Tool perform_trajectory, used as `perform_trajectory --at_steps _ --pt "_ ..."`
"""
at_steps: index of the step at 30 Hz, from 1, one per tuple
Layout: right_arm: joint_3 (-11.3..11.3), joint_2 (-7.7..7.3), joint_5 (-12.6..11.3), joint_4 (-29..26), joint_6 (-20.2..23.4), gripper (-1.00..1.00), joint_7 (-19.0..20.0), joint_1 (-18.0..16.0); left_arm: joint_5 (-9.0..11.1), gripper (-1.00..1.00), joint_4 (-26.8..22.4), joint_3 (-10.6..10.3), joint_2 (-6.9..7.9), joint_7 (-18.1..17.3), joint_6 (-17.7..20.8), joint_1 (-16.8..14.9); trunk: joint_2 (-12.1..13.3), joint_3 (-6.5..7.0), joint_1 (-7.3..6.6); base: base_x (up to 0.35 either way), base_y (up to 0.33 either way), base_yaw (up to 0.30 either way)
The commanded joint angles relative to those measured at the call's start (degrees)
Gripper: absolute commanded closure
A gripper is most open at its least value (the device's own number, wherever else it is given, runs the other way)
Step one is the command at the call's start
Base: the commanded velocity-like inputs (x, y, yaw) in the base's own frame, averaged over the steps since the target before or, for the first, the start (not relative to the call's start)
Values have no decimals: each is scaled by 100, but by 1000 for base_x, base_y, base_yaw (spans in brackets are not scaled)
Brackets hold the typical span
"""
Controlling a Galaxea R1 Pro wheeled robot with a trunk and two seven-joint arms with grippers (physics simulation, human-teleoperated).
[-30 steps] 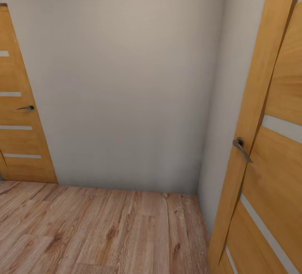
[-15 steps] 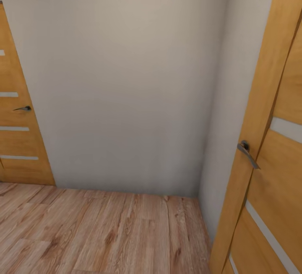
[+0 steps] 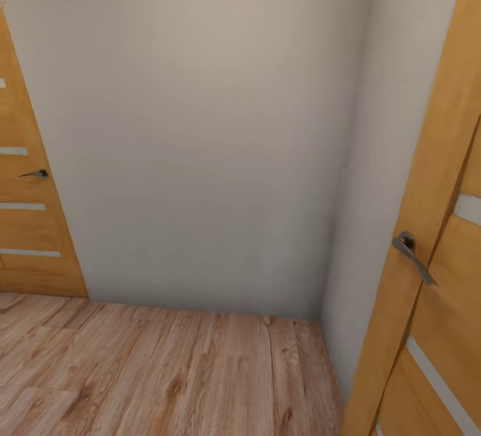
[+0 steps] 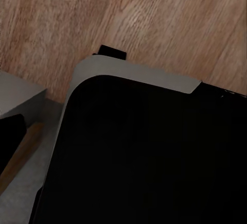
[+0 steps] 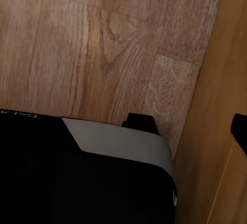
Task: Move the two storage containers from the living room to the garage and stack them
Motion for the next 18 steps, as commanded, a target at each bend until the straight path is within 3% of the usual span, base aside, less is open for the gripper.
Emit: perform_trajectory --at_steps 1,11,18 --pt "49 3 -55 17 -36 -100 -13 -6 0 -100 -1 38 -7 0 -10 -2 -3 -6 1 132 0 202" --pt "49 -31 -50 17 -32 -100 -28 -5 0 -100 -1 38 2 0 -10 -2 -3 -6 1 132 0 235" --pt "58 -33 -40 17 -5 -100 -43 -5 0 -100 5 37 -6 0 -10 -2 -3 -6 1 139 0 51"
